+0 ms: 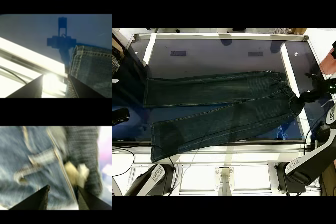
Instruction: Fold the clothes and pants, and hang the long-sleeved shirts on hangers.
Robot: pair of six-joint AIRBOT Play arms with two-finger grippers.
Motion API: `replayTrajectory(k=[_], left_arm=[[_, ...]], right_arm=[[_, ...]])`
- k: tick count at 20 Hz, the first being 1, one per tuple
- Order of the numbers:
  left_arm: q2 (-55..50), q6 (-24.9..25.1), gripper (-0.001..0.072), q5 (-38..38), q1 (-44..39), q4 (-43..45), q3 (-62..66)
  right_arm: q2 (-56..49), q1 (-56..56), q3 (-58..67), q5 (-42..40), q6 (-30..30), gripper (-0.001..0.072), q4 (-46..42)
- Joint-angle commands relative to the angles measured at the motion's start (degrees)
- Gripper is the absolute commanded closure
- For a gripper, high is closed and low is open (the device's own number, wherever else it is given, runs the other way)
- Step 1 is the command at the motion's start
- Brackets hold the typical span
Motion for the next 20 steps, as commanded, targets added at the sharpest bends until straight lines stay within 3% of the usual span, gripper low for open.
replayTrajectory(k=[1, 4, 6, 16, 17, 18, 20], left_arm=[[-0.1, 1.0, 0.0345, -0.3, 0.1, -0.2, -0.2], [-0.7, 1.0, 0.0345, -1.2, 0.1, -0.7, -0.3], [-0.7, 1.0, 0.0345, -2.8, 0.1, -0.5, -0.7], [-0.7, 0.9, 0.0345, -5.0, 0.1, -0.6, -0.9], [-0.7, 0.7, 0.0345, -5.0, 0.1, -0.7, -0.9], [-0.7, 0.7, 0.0345, -5.0, 0.1, -1.1, -0.9], [-0.7, 0.8, 0.0345, -5.0, 0.1, -2.2, -0.9]], right_arm=[[1.9, -5.4, -4.3, 4.9, 3.5, 0.0386, 2.3], [2.3, -7.4, -8.9, 5.5, 2.6, 0.0412, 6.1], [2.3, -6.6, -8.9, 4.2, 0.7, 0.0525, 5.3], [2.3, -4.9, -6.7, -0.1, -4.8, 0.0504, 3.6], [2.3, -4.9, -6.6, -0.8, -5.4, 0.0476, 3.6], [2.3, -4.9, -6.6, -1.6, -5.5, 0.0399, 3.7], [2.3, -4.9, -6.7, -1.6, -5.6, 0.0386, 3.9]])
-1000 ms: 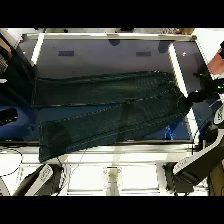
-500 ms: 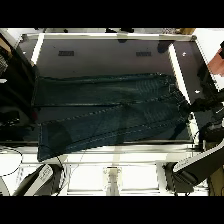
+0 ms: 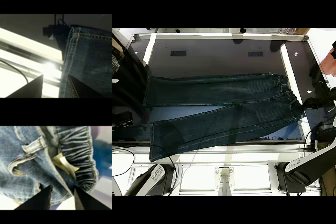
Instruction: Fold the clothes and pants, and hang the long-sleeved shirts on hangers.
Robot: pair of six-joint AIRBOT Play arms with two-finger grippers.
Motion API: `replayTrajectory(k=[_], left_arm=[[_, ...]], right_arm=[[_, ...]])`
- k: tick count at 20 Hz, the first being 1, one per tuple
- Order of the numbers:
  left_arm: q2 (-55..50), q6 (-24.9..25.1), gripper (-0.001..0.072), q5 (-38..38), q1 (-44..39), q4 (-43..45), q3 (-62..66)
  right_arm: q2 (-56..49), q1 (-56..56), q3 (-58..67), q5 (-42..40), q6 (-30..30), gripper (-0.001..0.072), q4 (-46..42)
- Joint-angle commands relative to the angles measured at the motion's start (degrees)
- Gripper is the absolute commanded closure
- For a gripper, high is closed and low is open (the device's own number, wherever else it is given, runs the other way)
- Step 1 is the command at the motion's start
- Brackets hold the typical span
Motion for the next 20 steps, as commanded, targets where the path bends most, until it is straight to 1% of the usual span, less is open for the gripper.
replayTrajectory(k=[1, 3, 4, 5, 7, 8, 9, 10, 14, 15, 16, 19, 20], left_arm=[[0.0, -0.2, 0.0345, -0.2, 0.0, -1.0, 0.0], [0.0, -0.2, 0.0345, -0.4, 0.0, -1.0, 0.0], [0.0, -0.2, 0.0345, -0.6, 0.0, -1.0, 0.0], [0.0, -0.2, 0.0345, -0.8, 0.0, -1.0, 0.0], [0.0, -0.2, 0.0344, -1.3, 0.0, -1.0, 0.0], [0.0, 0.0, 0.0344, -1.5, 0.0, -1.0, 0.0], [0.0, 0.3, 0.0344, -1.7, 0.1, -1.0, 0.0], [0.0, 0.4, 0.0343, -1.8, 0.1, -0.9, -0.2], [-0.1, 3.1, 0.0338, -2.1, 0.1, -0.9, -4.9], [-0.1, 3.2, 0.0316, -2.1, 0.1, -0.9, -6.9], [-0.1, 4.6, 0.0271, -2.4, 0.1, -0.9, -9.3], [-0.1, 9.5, 0.0271, -4.9, 1.2, -0.7, -15.2], [-0.3, 10.7, 0.0271, -6.5, 2.9, -0.7, -16.6]], right_arm=[[0.0, 0.1, 0.2, -0.7, -1.3, 0.0387, 0.2], [0.0, 0.1, 0.0, 0.1, -1.8, 0.039, 0.2], [0.0, 0.1, -0.6, -0.1, -1.8, 0.0411, 0.3], [-0.1, 0.1, -1.5, -0.4, -1.7, 0.0413, 0.5], [-0.5, 0.1, -4.0, -0.2, -1.7, 0.0529, 0.2], [-0.6, 0.1, -5.1, -0.2, -1.6, 0.0536, 0.3], [-0.5, 0.1, -5.5, 0.1, -0.6, 0.0636, 0.3], [-0.5, 0.1, -5.4, 0.8, 0.8, 0.0694, 0.3], [0.4, 0.1, -5.4, 3.8, 11.6, 0.0695, 1.4], [0.8, 0.1, -5.4, 4.4, 14.0, 0.0695, 2.1], [1.2, 0.1, -5.4, 4.5, 16.1, 0.0695, 2.6], [1.8, 0.1, -5.4, 4.4, 20.1, 0.0695, 2.8], [1.8, 0.1, -5.4, 4.2, 20.3, 0.0695, 2.7]])
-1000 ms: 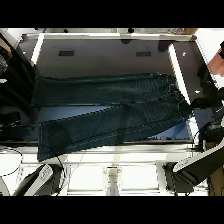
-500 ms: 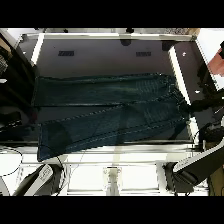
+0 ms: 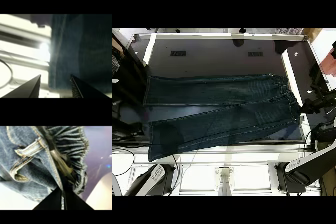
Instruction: Fold the clothes and pants, and hang the long-sleeved shirts on hangers.
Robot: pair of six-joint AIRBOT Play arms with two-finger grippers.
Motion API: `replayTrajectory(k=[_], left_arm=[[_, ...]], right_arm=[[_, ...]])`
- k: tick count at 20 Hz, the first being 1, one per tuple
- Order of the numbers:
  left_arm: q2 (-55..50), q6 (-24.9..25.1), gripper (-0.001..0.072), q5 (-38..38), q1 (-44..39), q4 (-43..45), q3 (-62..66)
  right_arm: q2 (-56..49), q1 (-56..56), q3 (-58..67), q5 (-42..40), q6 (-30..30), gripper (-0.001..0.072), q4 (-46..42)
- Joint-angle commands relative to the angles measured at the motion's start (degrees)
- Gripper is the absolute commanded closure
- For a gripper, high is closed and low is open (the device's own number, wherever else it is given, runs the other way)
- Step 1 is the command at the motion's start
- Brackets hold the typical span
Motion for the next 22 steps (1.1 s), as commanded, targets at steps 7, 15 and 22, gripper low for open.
replayTrajectory(k=[7, 15, 22], left_arm=[[-5.3, 5.4, 0.0271, -6.3, 17.3, -1.1, -6.5], [-10.4, 16.7, 0.0271, 0.2, 22.0, -8.5, -9.2], [-10.7, 17.0, 0.0271, 3.3, 22.0, -5.7, -10.5]], right_arm=[[0.4, 0.0, 0.0, -1.7, 4.5, 0.0695, -0.7], [0.4, 0.0, 0.0, -1.2, 4.8, 0.0695, -0.5], [0.4, 0.0, 0.0, -0.6, 4.8, 0.0695, -0.5]])
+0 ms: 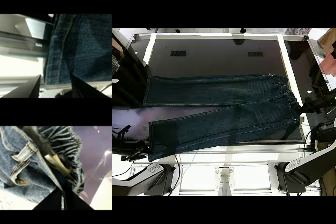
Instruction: Fold the clothes and pants, and hang the long-sleeved shirts on hangers.
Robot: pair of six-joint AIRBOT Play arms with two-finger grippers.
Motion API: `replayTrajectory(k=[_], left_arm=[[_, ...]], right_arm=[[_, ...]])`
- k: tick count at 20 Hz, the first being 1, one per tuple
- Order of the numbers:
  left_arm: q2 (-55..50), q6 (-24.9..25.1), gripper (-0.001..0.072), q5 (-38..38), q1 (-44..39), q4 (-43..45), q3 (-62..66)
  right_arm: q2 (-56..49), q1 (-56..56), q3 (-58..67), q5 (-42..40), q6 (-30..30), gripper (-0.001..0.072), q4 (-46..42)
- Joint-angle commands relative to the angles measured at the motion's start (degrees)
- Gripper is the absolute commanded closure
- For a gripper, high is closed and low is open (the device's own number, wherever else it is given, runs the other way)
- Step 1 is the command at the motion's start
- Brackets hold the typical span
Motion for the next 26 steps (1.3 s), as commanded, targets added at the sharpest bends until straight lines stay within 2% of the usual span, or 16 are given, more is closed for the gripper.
replayTrajectory(k=[1, 6, 8, 9, 10, 12, 14, 20, 24, 26], left_arm=[[-0.1, 0.7, 0.0271, 1.3, 0.1, 0.1, -0.6], [-0.1, 0.8, 0.0286, 1.4, -0.3, -3.0, -3.2], [-0.1, 0.8, 0.0391, 1.3, -1.2, -4.3, -3.2], [-0.1, 0.8, 0.0397, 0.9, -1.8, -4.2, -3.2], [-0.1, 0.8, 0.044, 0.4, -2.3, -4.2, -3.2], [-0.1, 0.8, 0.0452, -0.9, -2.4, -4.2, -3.2], [-0.1, 0.7, 0.0669, -1.4, -2.4, -4.2, -3.2], [0.2, 0.5, 0.0681, -1.1, -2.4, -1.6, -2.2], [6.5, 0.7, 0.0681, 6.3, -1.1, -6.3, 7.3], [11.5, 0.7, 0.0683, 13.6, 0.5, -13.1, 11.6]], right_arm=[[0.0, 0.0, 0.0, 0.2, 0.1, 0.0694, 0.0], [0.0, 0.0, 0.0, 0.0, 0.0, 0.0694, 0.0], [0.0, 0.0, 0.0, 0.0, 0.0, 0.0694, 0.0], [0.0, 0.0, 0.0, 0.0, 0.0, 0.0695, 0.0], [0.0, 0.0, 0.0, -0.1, 0.0, 0.0694, 0.0], [0.0, 0.0, 0.0, -0.1, 0.0, 0.0695, 0.0], [0.0, 0.0, 0.0, -0.1, 0.0, 0.0694, 0.0], [0.0, 0.0, 0.0, -0.1, -0.2, 0.0695, 0.0], [0.1, -1.4, 3.4, 2.9, -0.1, 0.0695, 1.4], [0.5, -3.0, 6.5, 3.0, 0.0, 0.0695, 9.3]])
